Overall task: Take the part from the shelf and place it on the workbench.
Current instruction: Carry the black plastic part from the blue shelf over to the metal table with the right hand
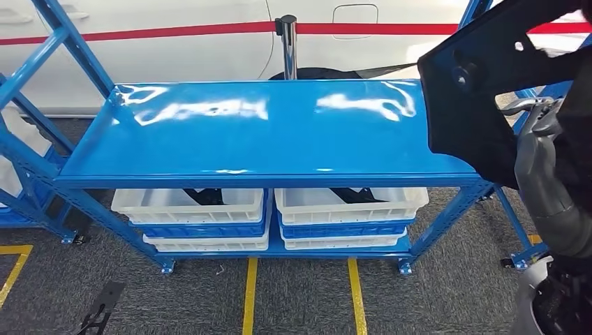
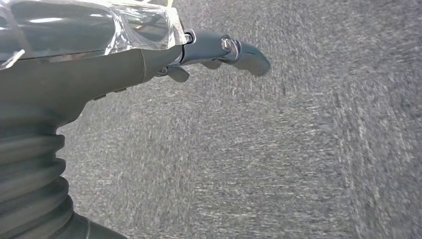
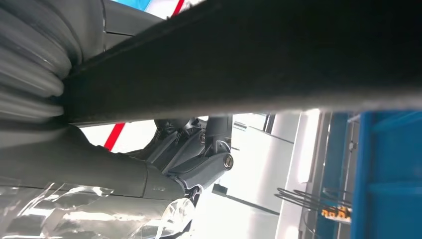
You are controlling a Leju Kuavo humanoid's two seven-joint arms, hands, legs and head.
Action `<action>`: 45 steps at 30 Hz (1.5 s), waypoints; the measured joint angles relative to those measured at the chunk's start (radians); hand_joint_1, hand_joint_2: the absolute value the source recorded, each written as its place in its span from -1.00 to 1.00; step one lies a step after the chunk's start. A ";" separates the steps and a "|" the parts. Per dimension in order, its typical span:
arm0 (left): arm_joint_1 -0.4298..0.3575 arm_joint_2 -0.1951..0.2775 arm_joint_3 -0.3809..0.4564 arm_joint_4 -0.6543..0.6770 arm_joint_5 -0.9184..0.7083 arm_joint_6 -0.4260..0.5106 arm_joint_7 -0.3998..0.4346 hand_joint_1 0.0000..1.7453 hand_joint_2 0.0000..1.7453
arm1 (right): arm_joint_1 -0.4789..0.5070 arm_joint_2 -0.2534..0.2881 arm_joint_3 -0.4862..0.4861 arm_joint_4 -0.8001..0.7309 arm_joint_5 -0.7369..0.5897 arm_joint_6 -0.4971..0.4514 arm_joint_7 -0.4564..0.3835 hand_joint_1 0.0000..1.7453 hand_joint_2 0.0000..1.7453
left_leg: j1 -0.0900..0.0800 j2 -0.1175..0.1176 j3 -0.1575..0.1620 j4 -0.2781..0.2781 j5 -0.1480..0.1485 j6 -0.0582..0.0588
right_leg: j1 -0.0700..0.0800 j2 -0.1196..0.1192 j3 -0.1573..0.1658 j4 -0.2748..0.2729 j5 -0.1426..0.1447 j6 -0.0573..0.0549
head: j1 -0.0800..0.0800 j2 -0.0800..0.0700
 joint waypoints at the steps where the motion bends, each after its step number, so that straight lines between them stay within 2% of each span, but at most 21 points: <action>1: 0.000 0.000 0.000 0.000 0.000 0.000 0.000 -1.00 1.00 | 0.000 -0.001 0.000 0.000 0.000 -0.001 0.001 1.00 1.00 | 0.003 0.003 -0.011 -0.004 0.012 0.006 | 0.000 0.000 -0.013 0.027 -0.033 0.005 | 0.000 0.000; 4: 0.003 -0.001 0.000 0.000 0.000 -0.001 0.000 -1.00 1.00 | 0.002 -0.003 0.000 0.000 0.001 -0.001 0.006 1.00 1.00 | 0.005 0.008 -0.052 0.001 0.046 0.013 | -0.006 -0.001 -0.067 0.219 -0.180 0.020 | 0.002 0.000; 6: 0.004 -0.002 0.000 0.000 0.000 -0.001 0.000 -1.00 1.00 | 0.003 -0.003 0.000 0.000 0.002 -0.001 0.007 1.00 1.00 | 0.006 0.010 -0.082 0.010 0.063 0.010 | -0.011 -0.001 -0.070 0.309 -0.190 0.028 | 0.002 0.000; 9: 0.003 -0.002 0.000 0.000 0.000 -0.004 0.000 -1.00 1.00 | 0.001 -0.003 0.000 0.000 0.002 -0.001 0.008 1.00 1.00 | 0.012 0.012 -0.129 0.038 0.081 -0.001 | -0.020 -0.003 0.043 0.193 -0.116 0.039 | 0.002 0.000; 11: 0.003 -0.002 0.000 0.001 0.000 -0.004 0.000 -1.00 1.00 | -0.002 -0.003 0.000 0.000 0.003 -0.001 0.009 1.00 1.00 | 0.012 0.011 -0.153 0.058 0.091 -0.012 | -0.018 -0.002 0.134 0.054 -0.123 0.038 | 0.002 0.000; 14: 0.004 -0.003 0.000 0.001 0.000 -0.005 0.000 -1.00 1.00 | -0.005 -0.003 0.000 0.000 0.004 -0.001 0.010 1.00 1.00 | 0.013 0.010 -0.176 0.063 0.116 -0.030 | -0.013 -0.001 0.144 0.003 -0.127 0.013 | 0.001 0.000; 16: 0.009 -0.004 -0.001 0.002 0.000 -0.006 0.000 -1.00 1.00 | -0.006 -0.003 0.000 0.000 0.003 -0.001 0.011 1.00 1.00 | 0.017 0.007 -0.196 0.090 0.081 -0.043 | -0.016 -0.004 0.120 0.003 -0.105 -0.004 | 0.001 0.000; 19: 0.012 -0.005 -0.001 0.002 0.000 -0.006 0.000 -1.00 1.00 | -0.007 -0.003 0.000 0.000 0.004 0.000 0.012 1.00 1.00 | 0.022 0.006 -0.240 0.267 -0.075 -0.058 | -0.018 -0.004 0.074 0.003 -0.067 -0.016 | 0.000 0.000; 20: 0.012 -0.005 -0.001 0.002 0.000 -0.006 0.000 -1.00 1.00 | -0.007 -0.002 0.000 0.000 0.004 0.000 0.012 1.00 1.00 | 0.022 0.006 -0.248 0.330 -0.103 -0.060 | -0.017 -0.004 0.059 0.004 -0.055 -0.017 | 0.000 0.000; 22: 0.011 -0.006 -0.001 0.002 0.000 -0.006 0.000 -1.00 1.00 | -0.007 -0.002 0.000 0.000 0.004 0.001 0.012 1.00 1.00 | 0.022 0.006 -0.225 0.375 -0.085 -0.060 | -0.017 -0.004 0.029 0.004 -0.031 -0.015 | 0.000 0.000; 23: 0.011 -0.006 -0.001 0.002 0.000 -0.006 0.000 -1.00 1.00 | -0.007 -0.002 0.000 0.000 0.004 0.001 0.012 1.00 1.00 | 0.022 0.006 -0.188 0.342 -0.055 -0.057 | -0.017 -0.003 0.015 0.005 -0.019 -0.013 | 0.000 0.000; 25: 0.008 -0.006 -0.001 0.002 0.000 -0.005 0.000 -1.00 1.00 | -0.008 -0.002 0.000 0.000 0.004 0.001 0.013 1.00 1.00 | 0.020 0.003 -0.073 0.190 -0.025 -0.048 | -0.016 -0.002 -0.008 0.005 0.003 -0.006 | 0.000 0.000; 27: 0.003 -0.007 -0.001 0.002 0.000 -0.005 0.000 -1.00 1.00 | -0.010 -0.003 0.000 -0.001 0.004 0.001 0.014 1.00 1.00 | 0.015 -0.003 0.015 0.050 -0.042 -0.037 | -0.014 -0.002 -0.020 0.001 0.026 0.004 | 0.000 0.000; 30: 0.004 -0.009 0.000 0.003 0.000 -0.005 0.000 -1.00 1.00 | -0.012 -0.003 0.000 -0.001 0.003 0.001 0.018 1.00 1.00 | 0.013 -0.005 0.011 0.012 -0.028 -0.021 | -0.014 -0.002 -0.031 -0.014 0.053 0.021 | 0.000 0.000; 32: 0.006 -0.010 0.000 0.003 0.001 -0.005 0.000 -1.00 1.00 | -0.012 -0.005 0.000 -0.001 0.003 0.000 0.022 1.00 1.00 | 0.015 -0.002 -0.013 0.010 -0.002 -0.003 | -0.015 -0.002 -0.055 0.034 -0.012 0.027 | 0.002 0.000; 34: 0.006 -0.011 0.000 0.003 0.001 -0.005 0.000 -1.00 1.00 | -0.012 -0.007 0.000 -0.001 0.003 -0.001 0.025 1.00 1.00 | 0.012 0.001 -0.040 0.014 0.022 0.009 | -0.016 -0.003 -0.091 0.169 -0.125 0.028 | 0.005 0.000; 36: 0.007 -0.011 0.000 0.004 0.004 -0.005 0.000 -1.00 1.00 | -0.012 -0.007 0.001 -0.001 0.003 -0.001 0.029 1.00 1.00 | 0.006 0.002 -0.073 0.021 0.044 0.012 | -0.015 -0.003 -0.107 0.300 -0.167 0.029 | 0.006 0.000; 38: 0.007 -0.011 0.000 0.004 0.009 -0.004 -0.001 -1.00 1.00 | -0.013 -0.008 0.001 -0.001 0.003 -0.001 0.032 1.00 1.00 | 0.002 0.002 -0.108 0.030 0.064 0.013 | -0.013 -0.003 -0.063 0.308 -0.120 0.024 | 0.006 0.000; 40: 0.008 -0.011 0.000 0.004 0.011 -0.002 -0.002 -1.00 1.00 | -0.019 -0.010 0.001 -0.002 0.003 0.000 0.034 1.00 1.00 | 0.000 0.002 -0.138 0.043 0.080 0.010 | -0.008 -0.003 0.047 0.181 -0.091 0.013 | 0.006 0.000; 42: 0.008 -0.012 0.000 0.004 0.011 -0.001 -0.004 -1.00 1.00 | -0.027 -0.012 0.002 -0.002 0.003 0.001 0.035 1.00 1.00 | -0.001 0.002 -0.154 0.049 0.097 0.002 | 0.000 -0.004 0.149 0.031 -0.115 0.004 | 0.006 0.000; 45: 0.012 -0.013 0.000 0.004 0.011 0.002 -0.008 -1.00 1.00 | -0.035 -0.015 0.003 -0.001 0.003 0.001 0.038 1.00 1.00 | 0.002 -0.001 -0.166 0.045 0.120 -0.013 | 0.003 -0.007 0.164 -0.024 -0.112 -0.006 | 0.007 0.000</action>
